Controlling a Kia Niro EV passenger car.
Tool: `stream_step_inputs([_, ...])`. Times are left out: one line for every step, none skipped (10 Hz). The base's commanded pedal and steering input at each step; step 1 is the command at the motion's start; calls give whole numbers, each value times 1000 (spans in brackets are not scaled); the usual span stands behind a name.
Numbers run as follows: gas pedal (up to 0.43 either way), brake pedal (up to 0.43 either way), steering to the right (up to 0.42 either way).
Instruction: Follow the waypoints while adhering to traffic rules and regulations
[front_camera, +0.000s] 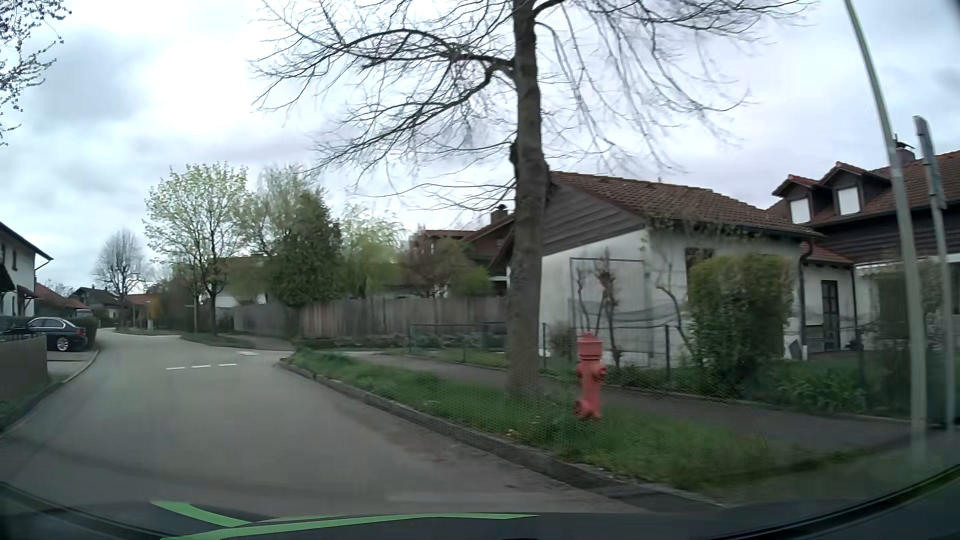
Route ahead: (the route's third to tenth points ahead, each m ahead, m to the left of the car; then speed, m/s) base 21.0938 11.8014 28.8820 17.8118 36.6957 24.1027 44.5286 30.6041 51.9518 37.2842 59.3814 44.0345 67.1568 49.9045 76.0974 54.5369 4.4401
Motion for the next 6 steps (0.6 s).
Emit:
stream_step_inputs([138, 0, -408])
stream_step_inputs([138, 0, -381])
stream_step_inputs([138, 0, -354])
stream_step_inputs([138, 0, -333])
stream_step_inputs([138, 0, -304])
stream_step_inputs([138, 0, -277])
